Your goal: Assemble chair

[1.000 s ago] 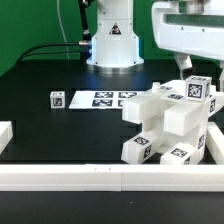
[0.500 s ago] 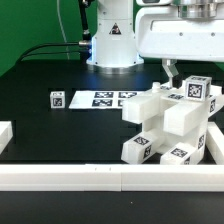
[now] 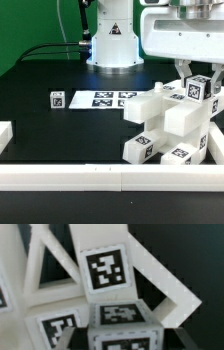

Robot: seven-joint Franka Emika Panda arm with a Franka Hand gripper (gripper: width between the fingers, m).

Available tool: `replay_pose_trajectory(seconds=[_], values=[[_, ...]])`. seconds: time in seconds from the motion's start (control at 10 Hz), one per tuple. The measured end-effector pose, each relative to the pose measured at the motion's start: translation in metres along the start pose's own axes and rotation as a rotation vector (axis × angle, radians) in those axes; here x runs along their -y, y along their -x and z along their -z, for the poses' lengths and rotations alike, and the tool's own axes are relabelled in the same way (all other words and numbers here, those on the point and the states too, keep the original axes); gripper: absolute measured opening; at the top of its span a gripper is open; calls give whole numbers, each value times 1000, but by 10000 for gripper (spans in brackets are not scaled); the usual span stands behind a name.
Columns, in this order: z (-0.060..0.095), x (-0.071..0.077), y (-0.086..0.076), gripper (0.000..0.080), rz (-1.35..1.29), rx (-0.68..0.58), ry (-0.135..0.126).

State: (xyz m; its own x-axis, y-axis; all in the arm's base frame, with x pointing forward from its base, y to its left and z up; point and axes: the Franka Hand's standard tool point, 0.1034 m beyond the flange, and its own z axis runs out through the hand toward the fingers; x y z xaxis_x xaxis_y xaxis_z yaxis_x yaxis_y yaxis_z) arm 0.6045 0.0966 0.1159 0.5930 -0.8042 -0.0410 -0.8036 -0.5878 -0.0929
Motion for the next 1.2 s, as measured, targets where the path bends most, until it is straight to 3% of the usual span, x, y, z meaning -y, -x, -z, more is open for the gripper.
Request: replay_pose_trajectory(seconds=[0.4,0.6,0.9,1.2], values=[[0,4,-1,279,-466,-6,-41],[-1,11,8,281,-782,3,-72],[-1,14,7,281,-971,10,-100],[-1,16,8,281,-968,10,-103]])
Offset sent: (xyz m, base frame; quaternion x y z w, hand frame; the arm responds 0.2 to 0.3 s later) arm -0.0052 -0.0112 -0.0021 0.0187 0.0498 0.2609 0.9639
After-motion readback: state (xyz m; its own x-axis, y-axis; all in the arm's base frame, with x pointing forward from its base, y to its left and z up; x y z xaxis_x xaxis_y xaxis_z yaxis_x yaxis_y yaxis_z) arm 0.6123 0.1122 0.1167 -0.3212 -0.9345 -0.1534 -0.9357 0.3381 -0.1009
